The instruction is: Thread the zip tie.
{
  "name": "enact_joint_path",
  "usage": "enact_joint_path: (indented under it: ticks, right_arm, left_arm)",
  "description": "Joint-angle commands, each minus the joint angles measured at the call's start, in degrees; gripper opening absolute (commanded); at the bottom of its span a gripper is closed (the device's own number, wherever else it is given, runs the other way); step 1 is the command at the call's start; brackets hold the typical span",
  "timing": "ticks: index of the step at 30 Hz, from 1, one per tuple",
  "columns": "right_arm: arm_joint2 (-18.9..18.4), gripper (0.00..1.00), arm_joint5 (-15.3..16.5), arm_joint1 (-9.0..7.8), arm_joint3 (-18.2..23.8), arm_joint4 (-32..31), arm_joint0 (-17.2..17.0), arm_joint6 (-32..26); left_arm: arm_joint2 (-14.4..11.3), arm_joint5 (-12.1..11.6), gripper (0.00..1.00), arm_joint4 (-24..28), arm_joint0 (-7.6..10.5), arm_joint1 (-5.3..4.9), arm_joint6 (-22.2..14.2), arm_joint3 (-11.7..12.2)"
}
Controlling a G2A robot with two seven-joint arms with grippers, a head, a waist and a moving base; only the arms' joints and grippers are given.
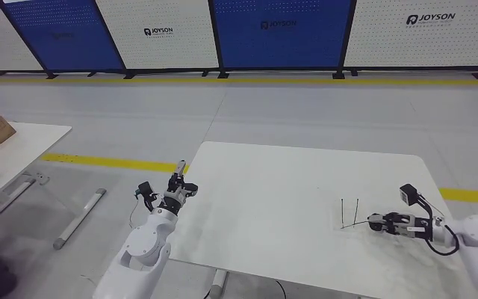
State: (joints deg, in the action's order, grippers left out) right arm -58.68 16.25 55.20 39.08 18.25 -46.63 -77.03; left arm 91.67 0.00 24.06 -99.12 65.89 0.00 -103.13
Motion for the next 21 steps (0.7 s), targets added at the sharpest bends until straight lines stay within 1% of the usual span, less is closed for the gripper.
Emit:
enact_joint_path:
  ticks: [1,3,6,9,10,12,16,19,20,21]
  right_arm:
    - [0.1,0.07,-0.2,0.11,-0.4,-0.2,0.2,0.4]
    - [0.2,0.0,-0.1,0.22,-0.6,-0.1,0.2,0.3]
    - [0.1,0.0,0.4,0.3,-1.0,0.0,0.3,0.1]
    - [-0.5,0.0,1.8,0.22,-1.2,1.2,0.1,-0.9]
    - [-1.0,0.0,2.7,0.09,-1.2,2.0,-0.1,-1.4]
    - [-2.3,0.0,3.2,-0.24,-0.6,3.6,-0.6,-2.2]
    - [-6.9,0.0,3.2,-1.63,4.4,7.4,-4.0,-2.6]
    - [-11.4,0.0,3.2,-2.96,10.7,11.0,-8.5,-2.6]
    - [-12.9,0.0,3.2,-3.41,13.6,13.0,-10.6,-2.6]
    - [-13.5,0.0,3.2,-3.76,16.1,14.1,-12.2,-2.6]
  left_arm:
    - [0.0,0.0,1.0,0.0,0.0,0.0,0.0,0.0]
    - [0.0,0.0,1.0,0.0,0.0,0.0,0.0,0.0]
    - [0.0,0.0,1.0,0.0,0.0,0.0,0.0,0.0]
    - [0.0,0.0,1.0,0.0,0.0,0.0,0.0,0.0]
    - [0.0,0.0,1.0,0.0,0.0,0.0,0.0,0.0]
    - [0.0,0.0,1.0,0.0,0.0,0.0,0.0,0.0]
    - [0.0,0.0,1.0,0.0,0.0,0.0,0.0,0.0]
    - [0.0,0.0,1.0,0.0,0.0,0.0,0.0,0.0]
    - [0.0,0.0,1.0,0.0,0.0,0.0,0.0,0.0]
    - [0.0,0.0,1.0,0.0,0.0,0.0,0.0,0.0]
